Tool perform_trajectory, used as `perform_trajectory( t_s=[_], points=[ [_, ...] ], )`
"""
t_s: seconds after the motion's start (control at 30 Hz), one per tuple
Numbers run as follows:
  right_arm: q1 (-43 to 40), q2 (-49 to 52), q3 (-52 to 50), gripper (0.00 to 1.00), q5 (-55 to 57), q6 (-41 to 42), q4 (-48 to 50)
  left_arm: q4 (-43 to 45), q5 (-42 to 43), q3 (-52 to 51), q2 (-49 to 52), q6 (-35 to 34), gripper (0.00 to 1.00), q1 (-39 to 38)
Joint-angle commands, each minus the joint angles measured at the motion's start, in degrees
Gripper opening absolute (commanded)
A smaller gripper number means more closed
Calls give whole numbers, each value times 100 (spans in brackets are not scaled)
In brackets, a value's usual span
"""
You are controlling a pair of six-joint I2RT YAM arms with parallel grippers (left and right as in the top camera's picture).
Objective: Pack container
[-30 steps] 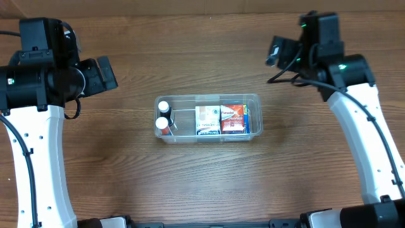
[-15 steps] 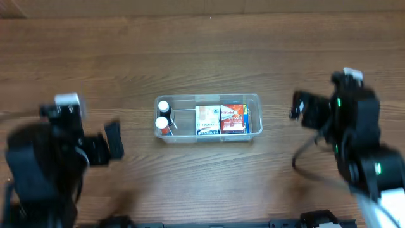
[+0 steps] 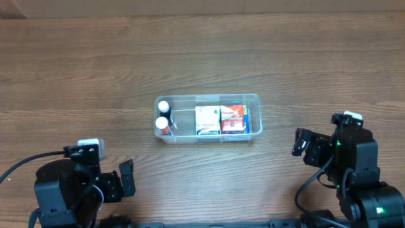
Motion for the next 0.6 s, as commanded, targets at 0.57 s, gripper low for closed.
perform_trajectory(
  t_s=[0.57],
  points=[
    [11, -3589, -4721, 100, -1624, -1864, 5626, 17, 92, -31, -59, -122, 100, 13]
  ],
)
